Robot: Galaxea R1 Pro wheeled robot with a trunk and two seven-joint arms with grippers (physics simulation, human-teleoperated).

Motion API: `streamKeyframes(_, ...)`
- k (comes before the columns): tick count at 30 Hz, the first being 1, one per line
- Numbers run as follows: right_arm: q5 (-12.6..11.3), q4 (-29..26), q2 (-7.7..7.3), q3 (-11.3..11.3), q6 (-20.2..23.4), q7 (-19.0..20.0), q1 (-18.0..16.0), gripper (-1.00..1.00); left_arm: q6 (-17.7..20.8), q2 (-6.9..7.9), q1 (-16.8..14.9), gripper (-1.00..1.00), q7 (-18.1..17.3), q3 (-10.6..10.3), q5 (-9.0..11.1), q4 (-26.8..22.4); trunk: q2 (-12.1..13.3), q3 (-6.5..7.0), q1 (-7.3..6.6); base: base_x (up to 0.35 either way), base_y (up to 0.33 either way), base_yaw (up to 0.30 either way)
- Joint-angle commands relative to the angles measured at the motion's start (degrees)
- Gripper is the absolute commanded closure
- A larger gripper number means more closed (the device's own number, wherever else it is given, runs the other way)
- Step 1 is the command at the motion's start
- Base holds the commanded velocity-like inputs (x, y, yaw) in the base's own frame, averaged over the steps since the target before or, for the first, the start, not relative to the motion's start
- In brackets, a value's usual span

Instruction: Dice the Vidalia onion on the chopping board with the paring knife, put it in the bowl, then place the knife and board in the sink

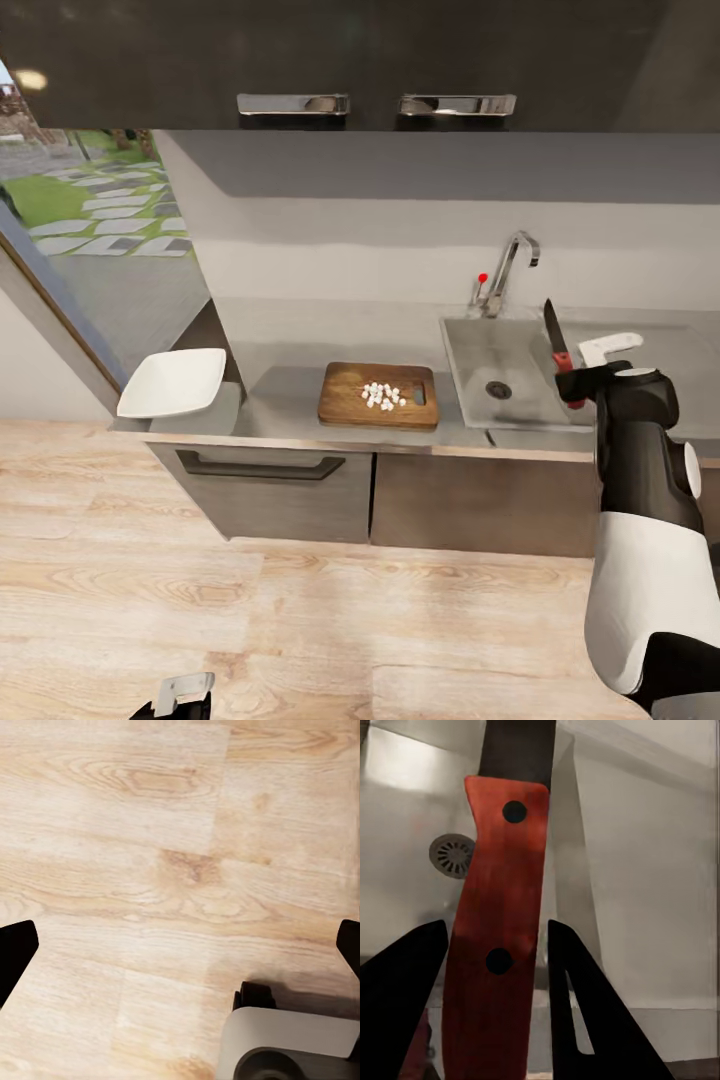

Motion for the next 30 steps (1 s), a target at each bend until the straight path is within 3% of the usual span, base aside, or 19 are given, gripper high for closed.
streamKeyframes(1, 0.42, 0.01, -0.20, -0.31, 0.23, 0.63, -0.05, 1.00, -0.31, -0.06, -0.12, -1.00, 0.11, -0.49, 0.25, 0.21, -0.10, -0.10, 0.06, 0.277, -0.054, 0.000)
streamKeyframes(10, 0.43, 1.54, -0.17, -0.44, 2.59, 0.68, -0.05, 1.00, -0.30, -0.08, -0.09, -1.00, 0.10, -0.49, 0.25, 0.22, -0.10, -0.10, 0.06, 0.279, 0.014, 0.000)
streamKeyframes(19, 0.43, 9.22, -0.37, -0.68, 3.09, 0.39, -0.05, 1.00, -0.04, -0.01, -0.12, -1.00, 0.10, -0.49, 0.30, 0.29, -0.10, -0.10, 0.06, 0.194, 0.222, 0.000)
streamKeyframes(21, 0.43, 11.16, -0.39, -0.75, 3.12, 0.34, -0.05, 1.00, 1.88, 0.17, -0.11, -1.00, 0.10, -0.49, 0.33, 0.30, -0.10, -0.10, 0.06, 0.061, 0.089, 0.000)
streamKeyframes(24, 0.43, 14.48, -1.49, -1.14, 2.98, 0.33, -0.05, 1.00, 6.67, 0.25, -0.11, -1.00, 0.06, -0.49, 0.33, 0.30, -0.10, -0.10, 0.06, 0.013, 0.019, 0.000)
streamKeyframes(30, 0.39, 18.81, -3.85, -1.45, 2.88, -0.31, -0.05, 1.00, 8.95, 0.55, -0.06, -1.00, 0.50, -0.47, 0.34, 0.35, -0.10, -0.10, 0.06, 0.001, 0.002, 0.000)
